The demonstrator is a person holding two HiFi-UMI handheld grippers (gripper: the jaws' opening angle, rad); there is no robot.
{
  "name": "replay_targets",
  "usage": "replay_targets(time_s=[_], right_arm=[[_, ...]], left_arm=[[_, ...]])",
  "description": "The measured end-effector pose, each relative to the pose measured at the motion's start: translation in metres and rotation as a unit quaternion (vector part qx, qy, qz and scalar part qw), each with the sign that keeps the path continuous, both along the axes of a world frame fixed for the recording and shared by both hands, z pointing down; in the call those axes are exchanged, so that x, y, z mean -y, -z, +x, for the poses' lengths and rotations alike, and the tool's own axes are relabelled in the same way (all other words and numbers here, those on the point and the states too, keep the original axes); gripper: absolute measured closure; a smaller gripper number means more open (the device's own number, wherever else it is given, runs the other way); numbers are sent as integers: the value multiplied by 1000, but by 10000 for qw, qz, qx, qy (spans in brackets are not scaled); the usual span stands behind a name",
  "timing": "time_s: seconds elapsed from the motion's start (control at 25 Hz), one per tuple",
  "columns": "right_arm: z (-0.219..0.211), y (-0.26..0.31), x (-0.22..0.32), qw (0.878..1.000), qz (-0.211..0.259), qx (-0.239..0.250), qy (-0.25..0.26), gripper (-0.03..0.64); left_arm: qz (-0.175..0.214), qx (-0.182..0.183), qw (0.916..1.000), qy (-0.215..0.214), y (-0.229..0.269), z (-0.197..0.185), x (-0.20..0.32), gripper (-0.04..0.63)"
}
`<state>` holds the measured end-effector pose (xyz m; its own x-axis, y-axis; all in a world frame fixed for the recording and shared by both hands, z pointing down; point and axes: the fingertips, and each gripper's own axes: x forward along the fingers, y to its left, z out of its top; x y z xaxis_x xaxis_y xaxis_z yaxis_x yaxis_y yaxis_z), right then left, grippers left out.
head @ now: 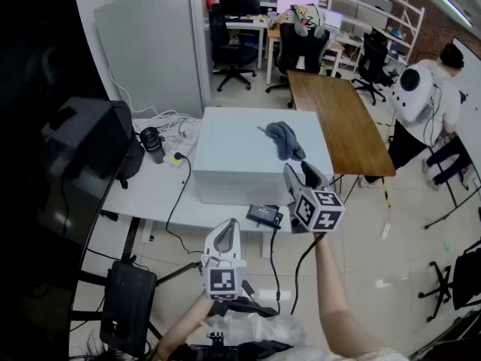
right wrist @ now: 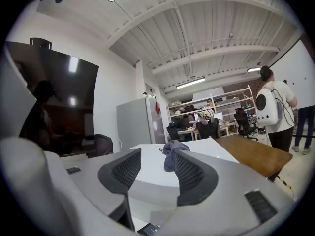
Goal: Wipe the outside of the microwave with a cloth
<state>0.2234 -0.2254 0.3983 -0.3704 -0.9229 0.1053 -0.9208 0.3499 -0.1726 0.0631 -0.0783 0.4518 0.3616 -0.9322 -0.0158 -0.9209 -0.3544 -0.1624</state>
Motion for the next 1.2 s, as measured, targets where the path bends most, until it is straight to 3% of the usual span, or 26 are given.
replay_targets(time_s=[0.2,0.36,0.48,0.64,0.76,0.88,1.0,1.2], right_arm=[[13,12,50,9992,36,-369,-171,376],[4,4,93,9966,-525,-626,-59,344],[2,-16,126,9902,-836,-1093,-224,337],[12,-38,153,9789,-1124,-1608,-566,334],[15,-53,159,9713,-1478,-1786,-540,337],[16,-61,158,9576,-1809,-2191,-483,415],[15,-52,158,9499,-1835,-2457,-598,486],[24,-60,160,9444,-1981,-2528,-704,509]], left_arm=[[-35,-118,9999,22,3,5,14,603],[-153,-192,9996,162,0,-5,38,603],[-200,-279,9992,226,0,-12,57,603],[-68,-125,9999,-49,4,-14,79,603],[-58,-72,9994,-325,5,-18,92,603],[-63,-171,9979,-614,9,-24,103,603],[-131,-352,9971,-665,10,-31,112,603],[-274,-299,9964,-741,-2,-42,125,603]])
